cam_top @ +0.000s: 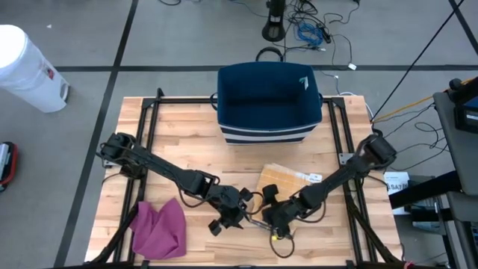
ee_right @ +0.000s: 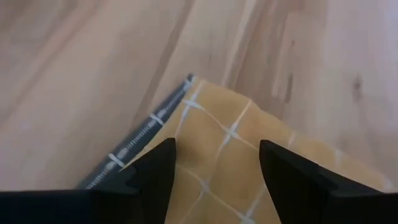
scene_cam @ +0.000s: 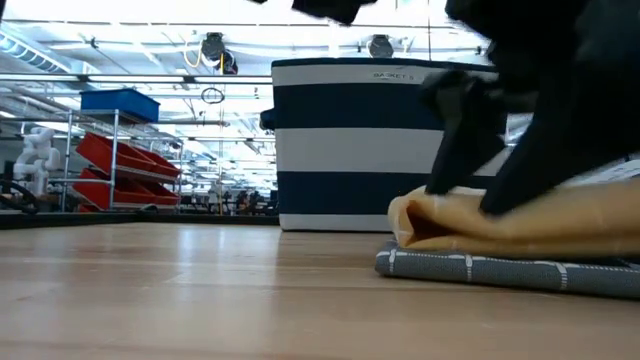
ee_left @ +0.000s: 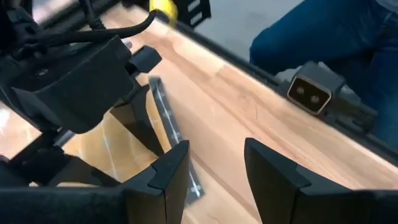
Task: Fold towel
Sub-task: Stack the orange patterned towel on the gray patterned towel
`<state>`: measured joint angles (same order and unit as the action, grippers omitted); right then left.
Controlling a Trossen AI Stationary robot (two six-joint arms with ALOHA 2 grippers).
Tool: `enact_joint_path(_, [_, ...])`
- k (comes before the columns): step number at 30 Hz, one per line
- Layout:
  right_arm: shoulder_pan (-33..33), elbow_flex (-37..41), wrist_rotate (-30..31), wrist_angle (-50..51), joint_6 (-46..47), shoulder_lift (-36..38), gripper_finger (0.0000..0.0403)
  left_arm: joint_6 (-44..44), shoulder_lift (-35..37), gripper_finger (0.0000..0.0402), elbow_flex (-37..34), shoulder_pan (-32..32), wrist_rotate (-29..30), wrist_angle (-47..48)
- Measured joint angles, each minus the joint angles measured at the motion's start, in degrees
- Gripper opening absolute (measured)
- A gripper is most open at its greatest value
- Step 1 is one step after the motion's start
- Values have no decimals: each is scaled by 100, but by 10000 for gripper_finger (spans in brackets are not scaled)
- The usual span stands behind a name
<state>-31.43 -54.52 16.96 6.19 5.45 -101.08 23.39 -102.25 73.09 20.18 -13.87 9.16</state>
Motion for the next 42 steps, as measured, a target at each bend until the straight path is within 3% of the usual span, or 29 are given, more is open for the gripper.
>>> enact_joint_path(13, [474, 84, -1101, -673, -379, -478, 217, -264, 0, 158, -624, 99, 9, -599])
enact_joint_path(22, [728, 1022, -1727, -2424, -337, -467, 217, -489, 0, 158, -827, 72, 27, -751])
enact_joint_path(35, [614, 2129, -1776, -3355, 392, -340, 217, -500, 0, 158, -827, -121, 106, -753])
enact_joint_path(42, [405, 2679, -1951, -3357, 1076, 163, 217, -533, -3, 158, -827, -230, 105, -746])
